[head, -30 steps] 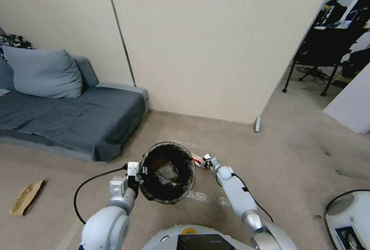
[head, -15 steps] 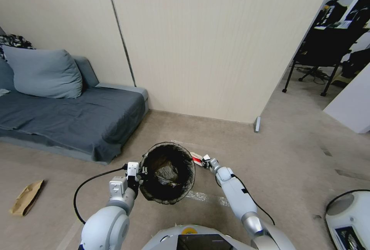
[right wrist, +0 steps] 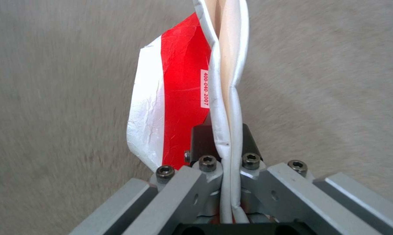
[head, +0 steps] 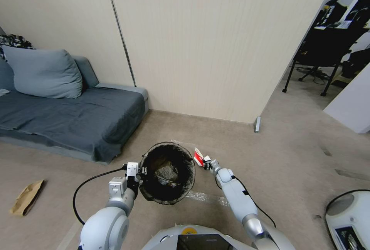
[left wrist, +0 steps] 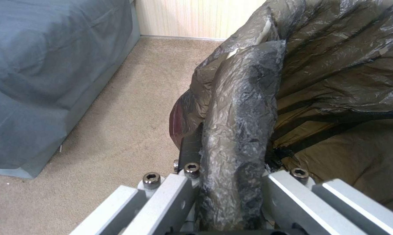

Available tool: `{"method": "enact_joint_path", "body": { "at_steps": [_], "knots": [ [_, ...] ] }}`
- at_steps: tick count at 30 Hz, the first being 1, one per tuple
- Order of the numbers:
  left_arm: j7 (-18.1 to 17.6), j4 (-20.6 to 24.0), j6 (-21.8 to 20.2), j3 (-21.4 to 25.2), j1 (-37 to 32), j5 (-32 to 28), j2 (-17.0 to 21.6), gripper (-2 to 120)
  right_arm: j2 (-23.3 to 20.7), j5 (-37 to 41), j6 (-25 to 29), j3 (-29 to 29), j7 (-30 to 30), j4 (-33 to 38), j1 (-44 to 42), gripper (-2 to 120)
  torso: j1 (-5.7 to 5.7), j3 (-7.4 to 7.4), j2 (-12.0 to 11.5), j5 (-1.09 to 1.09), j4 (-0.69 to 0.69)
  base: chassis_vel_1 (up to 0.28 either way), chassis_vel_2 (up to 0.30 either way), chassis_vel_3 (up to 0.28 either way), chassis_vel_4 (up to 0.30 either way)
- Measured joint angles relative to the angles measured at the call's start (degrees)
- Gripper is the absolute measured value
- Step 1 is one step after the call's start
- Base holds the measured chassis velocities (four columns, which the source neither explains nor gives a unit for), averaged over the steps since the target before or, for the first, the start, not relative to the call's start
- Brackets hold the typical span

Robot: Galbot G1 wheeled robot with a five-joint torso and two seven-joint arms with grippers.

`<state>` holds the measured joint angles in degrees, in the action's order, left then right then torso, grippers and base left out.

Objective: Pick up the trash bin, then pick up the garbage from the floor and place it into the trash bin.

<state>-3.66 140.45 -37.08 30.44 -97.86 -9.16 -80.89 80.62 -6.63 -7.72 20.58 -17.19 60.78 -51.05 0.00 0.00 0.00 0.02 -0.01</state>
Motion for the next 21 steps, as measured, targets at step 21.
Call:
{"method": "enact_joint_path", "body": {
  "at_steps": [21],
  "knots": [
    [-0.1,-0.1,-0.1,-0.6,0.0,1.3,0.3,1,-16.5,22.9,-10.0,7.4,-4.4,50.4,-11.1,0,-0.01,-0.01,0.0,-0.01,0.01,0.000,0.000,0.000,0.000]
  ]
}}
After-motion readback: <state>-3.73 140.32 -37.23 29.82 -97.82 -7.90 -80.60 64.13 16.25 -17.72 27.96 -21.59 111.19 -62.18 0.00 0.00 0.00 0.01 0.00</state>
